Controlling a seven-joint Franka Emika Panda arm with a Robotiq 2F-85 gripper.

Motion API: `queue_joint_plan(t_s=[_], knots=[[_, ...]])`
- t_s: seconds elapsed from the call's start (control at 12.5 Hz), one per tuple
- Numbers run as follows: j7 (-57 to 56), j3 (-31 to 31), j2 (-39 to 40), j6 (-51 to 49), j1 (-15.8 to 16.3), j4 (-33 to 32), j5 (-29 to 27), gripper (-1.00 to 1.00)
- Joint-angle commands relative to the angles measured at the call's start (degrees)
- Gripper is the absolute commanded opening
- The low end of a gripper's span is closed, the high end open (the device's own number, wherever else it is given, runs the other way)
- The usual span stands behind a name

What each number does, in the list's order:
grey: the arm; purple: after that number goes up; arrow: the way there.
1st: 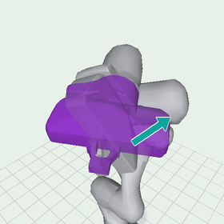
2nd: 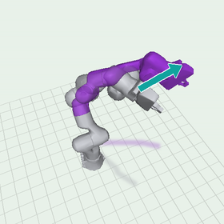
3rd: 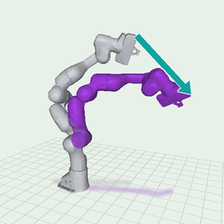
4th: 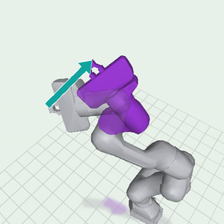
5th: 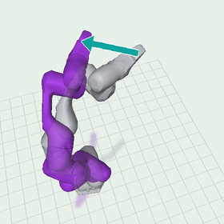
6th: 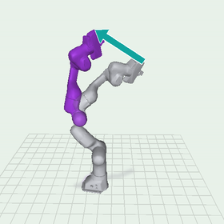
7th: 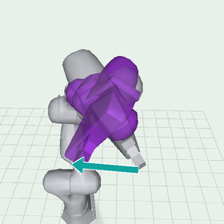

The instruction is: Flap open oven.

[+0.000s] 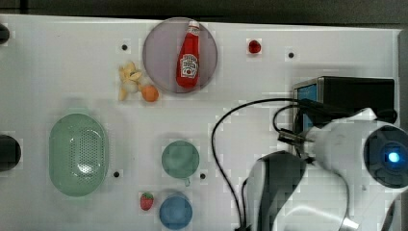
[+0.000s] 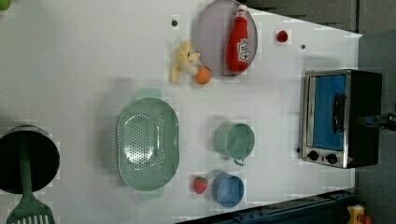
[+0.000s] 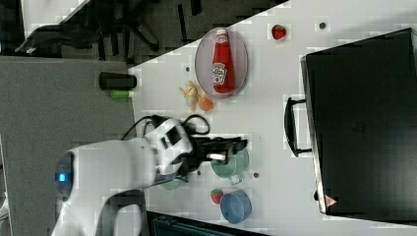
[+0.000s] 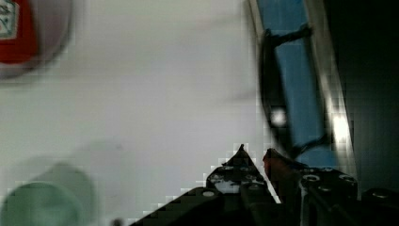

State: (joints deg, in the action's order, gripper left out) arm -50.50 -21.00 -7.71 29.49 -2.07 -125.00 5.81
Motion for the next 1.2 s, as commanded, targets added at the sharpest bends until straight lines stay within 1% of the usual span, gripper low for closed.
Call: queue_joint_plan(t_s=[0.08, 0.24, 0.48, 0.88, 1.2], knots=[[-14.63, -2.96, 2.4, 5.22, -0.57, 0.06, 0.19, -0.65], [-14.83, -4.78, 5.21, 7.54, -0.63, 0.07, 0.13, -0.65], [-14.83, -6.03, 8.94, 8.2, -0.67, 0.07, -0.02, -0.65], [-14.83, -5.59, 14.36, 13.88, -0.65, 0.04, -0.22, -0.65], [-14.61, -4.75, 17.82, 15.47, -0.48, 0.08, -1.19, -0.65]])
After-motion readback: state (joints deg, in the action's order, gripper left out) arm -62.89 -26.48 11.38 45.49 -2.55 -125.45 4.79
